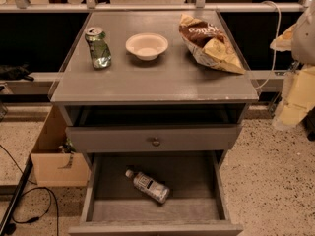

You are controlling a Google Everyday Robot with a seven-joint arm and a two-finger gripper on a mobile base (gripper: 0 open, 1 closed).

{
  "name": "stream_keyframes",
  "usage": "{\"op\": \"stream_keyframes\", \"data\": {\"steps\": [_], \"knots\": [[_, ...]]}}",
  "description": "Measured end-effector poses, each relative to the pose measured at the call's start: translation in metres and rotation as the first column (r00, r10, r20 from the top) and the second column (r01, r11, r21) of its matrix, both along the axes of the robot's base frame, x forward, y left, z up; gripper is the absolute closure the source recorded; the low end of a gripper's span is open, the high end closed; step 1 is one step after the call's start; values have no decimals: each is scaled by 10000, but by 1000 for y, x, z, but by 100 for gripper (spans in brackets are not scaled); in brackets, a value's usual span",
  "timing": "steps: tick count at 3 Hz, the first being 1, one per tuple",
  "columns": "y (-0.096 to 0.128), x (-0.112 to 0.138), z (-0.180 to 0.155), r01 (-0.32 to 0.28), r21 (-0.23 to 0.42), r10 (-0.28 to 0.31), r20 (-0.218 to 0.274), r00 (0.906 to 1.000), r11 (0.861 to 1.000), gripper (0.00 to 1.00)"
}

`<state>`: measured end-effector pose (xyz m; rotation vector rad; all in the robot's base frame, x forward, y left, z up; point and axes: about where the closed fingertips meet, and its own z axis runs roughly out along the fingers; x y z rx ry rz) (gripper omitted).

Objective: Pick blue plastic bottle from middle drawer and place on counter

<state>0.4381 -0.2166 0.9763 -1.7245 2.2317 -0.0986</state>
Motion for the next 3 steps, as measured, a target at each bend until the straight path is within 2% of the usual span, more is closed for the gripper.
{"op": "stream_keyframes", "data": {"steps": [1, 2, 3], "knots": [[0, 0, 0, 0, 0, 0, 0, 10000, 10000, 0], [5, -2, -5, 92, 656, -95, 48, 9999, 9978, 0], [28, 0, -34, 591, 2404, -553, -223, 9982, 9689, 0]]}}
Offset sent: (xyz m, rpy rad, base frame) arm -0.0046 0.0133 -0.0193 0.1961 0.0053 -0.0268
